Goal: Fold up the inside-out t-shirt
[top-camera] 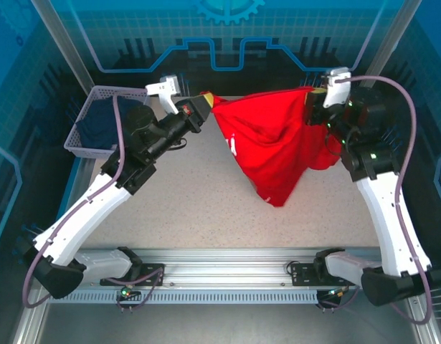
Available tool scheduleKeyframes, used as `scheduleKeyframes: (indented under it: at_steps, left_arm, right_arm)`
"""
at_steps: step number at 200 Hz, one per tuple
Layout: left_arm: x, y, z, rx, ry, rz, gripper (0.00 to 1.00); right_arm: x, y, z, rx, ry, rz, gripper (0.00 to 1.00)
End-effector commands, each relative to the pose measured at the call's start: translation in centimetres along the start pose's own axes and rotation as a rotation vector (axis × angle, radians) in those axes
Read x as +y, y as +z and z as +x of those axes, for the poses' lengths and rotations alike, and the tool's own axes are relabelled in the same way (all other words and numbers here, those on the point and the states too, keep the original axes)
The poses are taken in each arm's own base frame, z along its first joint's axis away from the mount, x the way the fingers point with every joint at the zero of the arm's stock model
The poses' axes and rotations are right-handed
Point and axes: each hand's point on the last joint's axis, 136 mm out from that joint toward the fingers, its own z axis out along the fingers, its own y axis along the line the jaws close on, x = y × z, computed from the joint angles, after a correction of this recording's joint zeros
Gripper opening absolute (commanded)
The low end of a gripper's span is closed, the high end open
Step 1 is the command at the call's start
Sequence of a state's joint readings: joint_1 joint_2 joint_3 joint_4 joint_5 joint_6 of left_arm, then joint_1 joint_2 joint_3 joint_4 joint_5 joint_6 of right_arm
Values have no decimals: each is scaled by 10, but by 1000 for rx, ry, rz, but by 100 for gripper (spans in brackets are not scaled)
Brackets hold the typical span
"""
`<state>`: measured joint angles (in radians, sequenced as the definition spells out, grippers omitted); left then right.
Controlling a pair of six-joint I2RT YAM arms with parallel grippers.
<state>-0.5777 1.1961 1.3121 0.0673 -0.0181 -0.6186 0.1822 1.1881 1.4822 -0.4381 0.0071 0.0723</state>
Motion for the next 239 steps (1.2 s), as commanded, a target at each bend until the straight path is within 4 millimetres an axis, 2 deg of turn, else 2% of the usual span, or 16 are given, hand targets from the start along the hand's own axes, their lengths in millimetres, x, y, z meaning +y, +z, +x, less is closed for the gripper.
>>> scheduleKeyframes:
  at_steps: [1, 22, 40, 59, 80, 83, 93, 118, 129, 155, 184, 212, 221, 231, 233, 239]
  left_arm:
    - [58, -3, 10, -41, 26, -194, 0]
    - [100, -3, 44, 20, 4, -289, 0]
    - [120, -5, 72, 84, -26, -327, 0]
    - [125, -5, 92, 134, -67, -304, 0]
    - [126, -6, 107, 190, -89, -284, 0]
    - [125, -6, 109, 198, -92, -280, 0]
    - [123, -6, 112, 212, -100, -268, 0]
    - [119, -5, 113, 225, -106, -249, 0]
    - [118, -4, 113, 231, -104, -247, 0]
    - [114, -5, 111, 233, -101, -239, 0]
    - [112, -5, 110, 237, -102, -232, 0]
    - [112, -7, 108, 236, -92, -239, 0]
    - [113, -8, 109, 237, -88, -240, 0]
    - [115, -10, 108, 234, -76, -251, 0]
    - [115, -10, 109, 236, -74, -254, 0]
    - [118, -12, 109, 236, -66, -267, 0]
  right_arm:
    - [-1, 35, 93, 324, 14, -48, 3]
    - [-2, 51, 151, 464, 35, -19, 6]
    - [-1, 50, 201, 556, 41, 29, 15]
    - [29, 45, 235, 566, -18, -37, 30]
    - [81, 37, 239, 436, -127, -193, 41]
    - [89, 35, 247, 436, -136, -226, 43]
    - [116, 30, 249, 390, -171, -328, 46]
    - [179, 21, 252, 280, -300, -545, 46]
    - [196, 21, 257, 249, -339, -589, 45]
    - [195, 49, 260, 252, -367, -511, 50]
    - [202, 70, 268, 256, -419, -519, 62]
    - [200, 91, 280, 279, -435, -493, 63]
    - [197, 98, 279, 277, -434, -475, 57]
    - [191, 101, 283, 295, -439, -452, 39]
    - [193, 104, 273, 274, -437, -448, 35]
    - [190, 105, 266, 268, -439, -434, 25]
